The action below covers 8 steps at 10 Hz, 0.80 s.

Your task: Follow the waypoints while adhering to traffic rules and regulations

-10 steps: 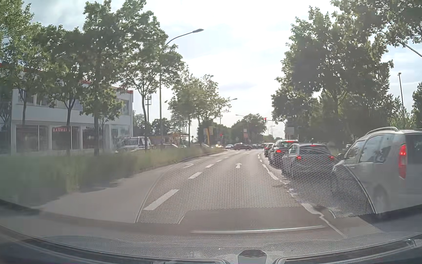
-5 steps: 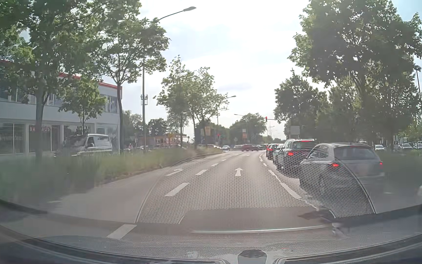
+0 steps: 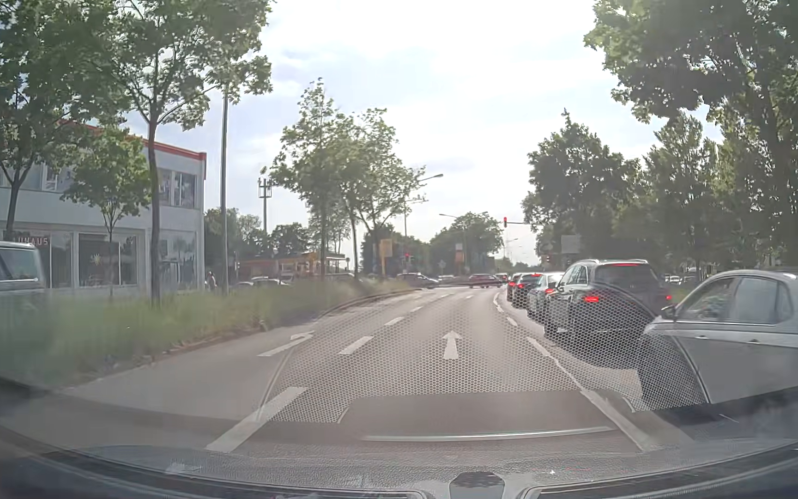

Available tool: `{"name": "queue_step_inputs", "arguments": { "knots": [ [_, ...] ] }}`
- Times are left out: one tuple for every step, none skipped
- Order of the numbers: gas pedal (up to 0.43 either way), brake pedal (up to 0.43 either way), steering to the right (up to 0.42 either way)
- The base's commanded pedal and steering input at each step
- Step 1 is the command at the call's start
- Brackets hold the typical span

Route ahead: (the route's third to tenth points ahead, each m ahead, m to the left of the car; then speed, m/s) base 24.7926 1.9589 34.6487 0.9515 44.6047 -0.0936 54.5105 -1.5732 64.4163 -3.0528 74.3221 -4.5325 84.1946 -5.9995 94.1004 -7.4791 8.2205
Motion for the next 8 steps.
{"name": "queue_step_inputs", "arguments": {
  "knots": [
    [0.039,0.000,0.008],
    [0.039,0.000,0.008],
    [0.020,0.000,0.009],
    [0.020,0.000,0.010],
    [0.020,0.000,0.010],
    [0.008,0.000,0.012],
    [0.008,0.000,0.015],
    [0.008,0.000,0.015]
  ]
}}
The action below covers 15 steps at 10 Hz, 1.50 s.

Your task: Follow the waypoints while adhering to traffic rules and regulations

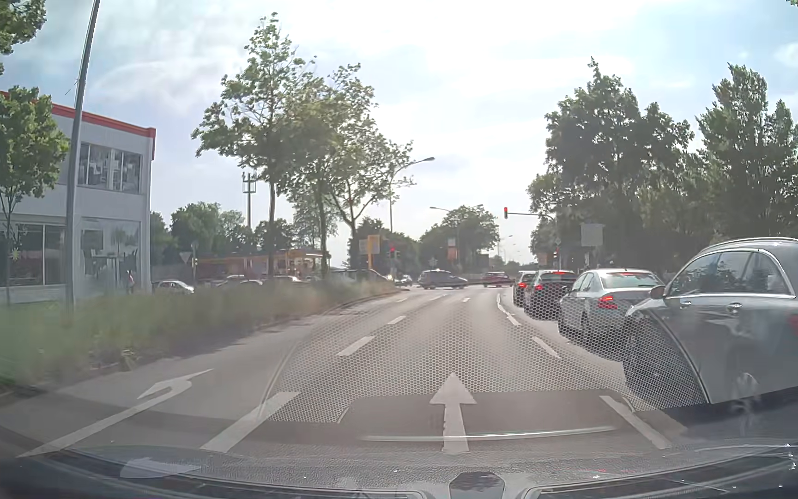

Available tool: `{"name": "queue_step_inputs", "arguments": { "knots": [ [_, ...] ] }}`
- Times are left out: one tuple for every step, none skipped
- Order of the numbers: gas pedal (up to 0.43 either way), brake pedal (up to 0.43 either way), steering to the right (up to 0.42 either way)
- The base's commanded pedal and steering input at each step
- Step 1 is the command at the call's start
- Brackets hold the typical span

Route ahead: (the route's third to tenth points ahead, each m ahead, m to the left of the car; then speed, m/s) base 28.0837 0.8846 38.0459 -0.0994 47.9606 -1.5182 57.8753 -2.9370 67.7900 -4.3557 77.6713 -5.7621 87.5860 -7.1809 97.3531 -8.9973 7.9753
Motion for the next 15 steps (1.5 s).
{"name": "queue_step_inputs", "arguments": {
  "knots": [
    [0.000,0.000,0.016],
    [0.000,0.000,0.016],
    [0.000,0.000,0.016],
    [0.000,0.000,0.016],
    [0.000,0.000,0.016],
    [0.000,0.000,0.016],
    [0.000,0.000,0.016],
    [0.000,0.006,0.016],
    [0.000,0.037,0.016],
    [0.000,0.073,0.016],
    [0.000,0.085,0.016],
    [0.000,0.098,0.016],
    [0.000,0.116,0.016],
    [0.000,0.122,0.015],
    [0.000,0.134,0.015]
  ]
}}
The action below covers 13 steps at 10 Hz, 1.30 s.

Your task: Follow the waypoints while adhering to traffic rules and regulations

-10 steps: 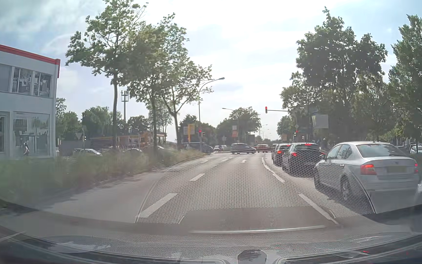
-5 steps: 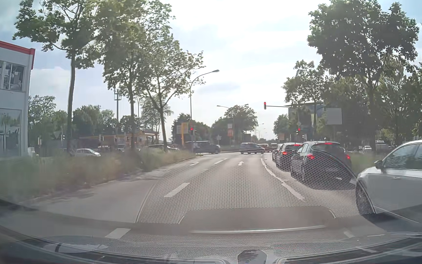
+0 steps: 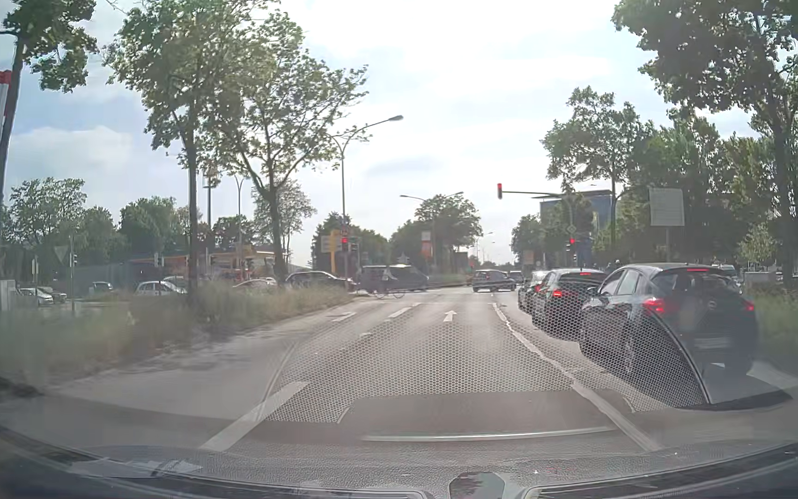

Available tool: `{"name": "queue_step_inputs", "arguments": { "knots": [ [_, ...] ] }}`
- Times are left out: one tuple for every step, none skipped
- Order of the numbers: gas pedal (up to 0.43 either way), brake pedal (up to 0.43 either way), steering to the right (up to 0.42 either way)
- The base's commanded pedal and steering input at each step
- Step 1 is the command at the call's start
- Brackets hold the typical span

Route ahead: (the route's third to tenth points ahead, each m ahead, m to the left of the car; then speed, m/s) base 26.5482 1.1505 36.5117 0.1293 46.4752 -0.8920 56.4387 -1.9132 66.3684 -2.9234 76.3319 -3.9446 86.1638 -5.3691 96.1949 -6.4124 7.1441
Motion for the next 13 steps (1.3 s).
{"name": "queue_step_inputs", "arguments": {
  "knots": [
    [0.000,0.146,0.015],
    [0.000,0.146,0.015],
    [0.000,0.159,0.014],
    [0.000,0.165,0.013],
    [0.000,0.177,0.013],
    [0.000,0.189,0.013],
    [0.000,0.201,0.013],
    [0.000,0.207,0.012],
    [0.000,0.213,0.013],
    [0.000,0.220,0.013],
    [0.000,0.220,0.013],
    [0.000,0.220,0.013],
    [0.000,0.220,0.012]
  ]
}}
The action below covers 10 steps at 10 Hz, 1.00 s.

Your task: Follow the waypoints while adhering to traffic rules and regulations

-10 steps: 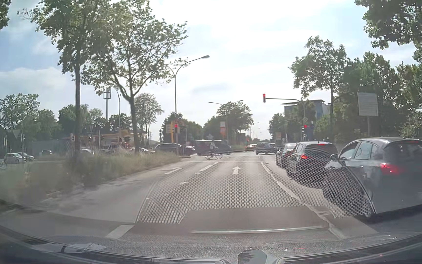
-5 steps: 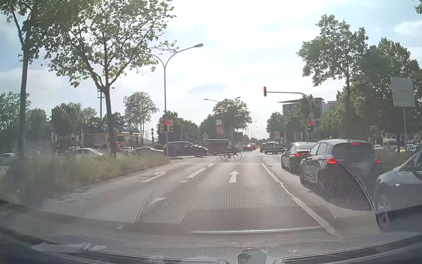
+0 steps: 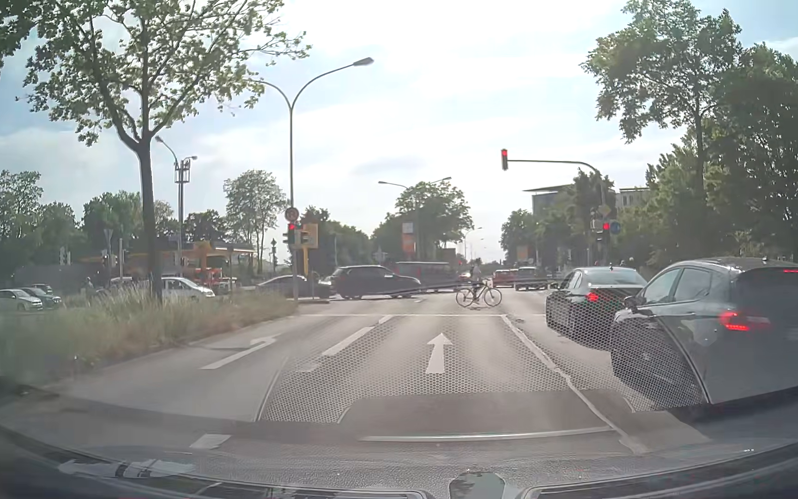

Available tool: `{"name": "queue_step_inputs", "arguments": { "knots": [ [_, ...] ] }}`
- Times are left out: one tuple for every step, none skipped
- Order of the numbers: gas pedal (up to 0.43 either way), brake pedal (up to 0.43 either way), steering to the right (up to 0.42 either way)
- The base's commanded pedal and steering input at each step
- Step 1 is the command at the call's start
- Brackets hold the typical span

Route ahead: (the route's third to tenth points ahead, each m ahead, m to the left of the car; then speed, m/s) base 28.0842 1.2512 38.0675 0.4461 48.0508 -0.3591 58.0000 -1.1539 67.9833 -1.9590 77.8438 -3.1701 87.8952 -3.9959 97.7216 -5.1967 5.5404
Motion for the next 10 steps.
{"name": "queue_step_inputs", "arguments": {
  "knots": [
    [0.000,0.213,0.012],
    [0.000,0.213,0.013],
    [0.000,0.207,0.012],
    [0.000,0.213,0.012],
    [0.000,0.207,0.013],
    [0.000,0.201,0.014],
    [0.000,0.189,0.014],
    [0.000,0.177,0.013],
    [0.000,0.165,0.014],
    [0.000,0.159,0.013]
  ]
}}
